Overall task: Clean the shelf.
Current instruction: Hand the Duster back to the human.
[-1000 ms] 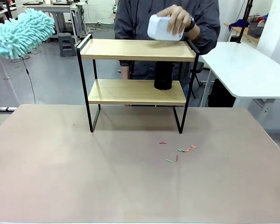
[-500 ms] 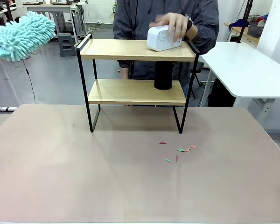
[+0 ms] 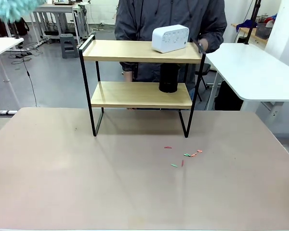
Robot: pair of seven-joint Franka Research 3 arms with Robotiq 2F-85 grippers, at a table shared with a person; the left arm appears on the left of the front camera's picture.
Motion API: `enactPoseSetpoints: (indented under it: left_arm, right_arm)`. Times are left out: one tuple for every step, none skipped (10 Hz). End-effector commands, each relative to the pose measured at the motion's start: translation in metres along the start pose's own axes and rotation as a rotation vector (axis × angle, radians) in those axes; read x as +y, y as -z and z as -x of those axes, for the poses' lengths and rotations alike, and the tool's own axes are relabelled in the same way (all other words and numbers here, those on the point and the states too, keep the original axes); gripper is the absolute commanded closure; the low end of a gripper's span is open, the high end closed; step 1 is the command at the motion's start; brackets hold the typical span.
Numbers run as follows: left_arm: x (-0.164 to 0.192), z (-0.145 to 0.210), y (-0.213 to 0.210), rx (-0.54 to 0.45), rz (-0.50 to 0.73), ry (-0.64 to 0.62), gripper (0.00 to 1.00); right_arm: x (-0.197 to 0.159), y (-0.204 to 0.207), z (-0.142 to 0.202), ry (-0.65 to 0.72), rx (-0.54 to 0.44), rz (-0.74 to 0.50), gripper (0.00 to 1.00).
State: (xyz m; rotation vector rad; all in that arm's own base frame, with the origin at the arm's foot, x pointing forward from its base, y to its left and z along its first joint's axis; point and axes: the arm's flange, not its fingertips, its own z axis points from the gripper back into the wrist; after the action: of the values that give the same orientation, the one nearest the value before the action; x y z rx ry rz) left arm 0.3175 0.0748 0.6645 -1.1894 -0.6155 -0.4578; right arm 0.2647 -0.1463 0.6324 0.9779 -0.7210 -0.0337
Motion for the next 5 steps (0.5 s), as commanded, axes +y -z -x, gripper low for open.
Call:
enactPoseSetpoints:
  left_arm:
    - [-0.024,0.002,0.040,0.334,0.175,0.142,0.88]
    - [-0.022,0.008,0.073,0.510,0.115,0.125,0.88]
    - [-0.013,0.016,0.104,0.708,0.138,0.109,0.88]
    - [-0.004,0.026,0.126,0.840,0.115,0.074,0.88]
    - [-0.042,0.021,0.091,0.486,0.158,0.047,0.88]
  right_arm:
    - [0.064,0.066,-0.005,-0.109,0.057,-0.111,0.00]
    - [0.084,0.092,0.022,-0.076,0.091,-0.160,0.00]
    - [0.087,0.101,0.052,-0.108,0.156,-0.210,0.00]
    - [0.075,0.093,0.078,-0.085,0.169,-0.116,0.00]
    - [0.108,0.096,0.022,-0.138,0.129,-0.170,0.00]
